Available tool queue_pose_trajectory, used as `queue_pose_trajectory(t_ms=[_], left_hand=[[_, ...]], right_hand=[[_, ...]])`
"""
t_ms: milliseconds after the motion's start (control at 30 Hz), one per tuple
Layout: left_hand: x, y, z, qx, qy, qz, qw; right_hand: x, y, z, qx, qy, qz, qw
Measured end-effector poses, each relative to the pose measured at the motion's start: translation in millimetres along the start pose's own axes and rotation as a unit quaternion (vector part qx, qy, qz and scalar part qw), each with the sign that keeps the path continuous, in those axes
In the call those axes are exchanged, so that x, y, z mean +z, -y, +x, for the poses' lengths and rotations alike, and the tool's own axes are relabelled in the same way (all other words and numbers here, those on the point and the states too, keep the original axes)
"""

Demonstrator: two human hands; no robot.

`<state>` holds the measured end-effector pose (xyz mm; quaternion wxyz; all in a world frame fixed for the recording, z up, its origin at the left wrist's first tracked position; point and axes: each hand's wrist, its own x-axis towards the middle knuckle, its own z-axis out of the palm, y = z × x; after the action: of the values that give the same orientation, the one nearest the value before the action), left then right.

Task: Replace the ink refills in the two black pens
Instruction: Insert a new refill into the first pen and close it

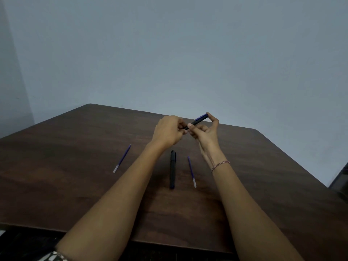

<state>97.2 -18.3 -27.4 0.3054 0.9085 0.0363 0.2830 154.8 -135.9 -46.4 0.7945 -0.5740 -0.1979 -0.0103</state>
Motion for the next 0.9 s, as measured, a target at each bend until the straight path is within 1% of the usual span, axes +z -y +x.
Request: queue_pose_trajectory(t_ms=[67,167,300,367,467,600,733,800,867,900], left_hand=[[2.6,-5.3,-1.3,-0.016,0.027,-0.064,0.998],[4.8,-14.1,-4.1,-0.016,0.082,-0.132,0.988],[1.7,-16.6,-6.8,-0.027,0.200,-0.239,0.950],[1.1,-16.3,-7.7,-0.019,0.233,-0.254,0.938],[3.9,-14.7,-7.0,-0.013,0.237,-0.257,0.937],[8.4,-20.1,-6.4,0.020,0.218,-0.211,0.953],[21.2,-42.6,-20.8,0.052,0.204,-0.126,0.969],[36.9,-57.7,-32.5,0.075,0.177,-0.053,0.980],[56.5,-78.0,-44.9,0.090,0.128,0.048,0.987],[66.1,-88.9,-50.3,0.091,0.102,0.081,0.987]], right_hand=[[-3.4,1.5,2.1,0.002,-0.006,-0.007,1.000],[-13.1,2.8,7.1,0.012,-0.041,-0.023,0.999],[-29.6,5.5,14.2,0.033,-0.089,-0.028,0.995],[-34.3,6.9,15.5,0.045,-0.101,-0.019,0.994],[-37.7,6.9,14.7,0.049,-0.098,-0.025,0.994],[-38.8,10.2,10.2,0.039,-0.124,-0.063,0.989],[-49.0,15.2,1.1,0.065,-0.140,-0.097,0.983],[-62.5,19.2,-0.8,0.060,-0.127,-0.161,0.977],[-79.3,27.6,-2.1,0.041,-0.107,-0.236,0.965],[-88.7,32.5,-2.2,0.034,-0.098,-0.263,0.959]])
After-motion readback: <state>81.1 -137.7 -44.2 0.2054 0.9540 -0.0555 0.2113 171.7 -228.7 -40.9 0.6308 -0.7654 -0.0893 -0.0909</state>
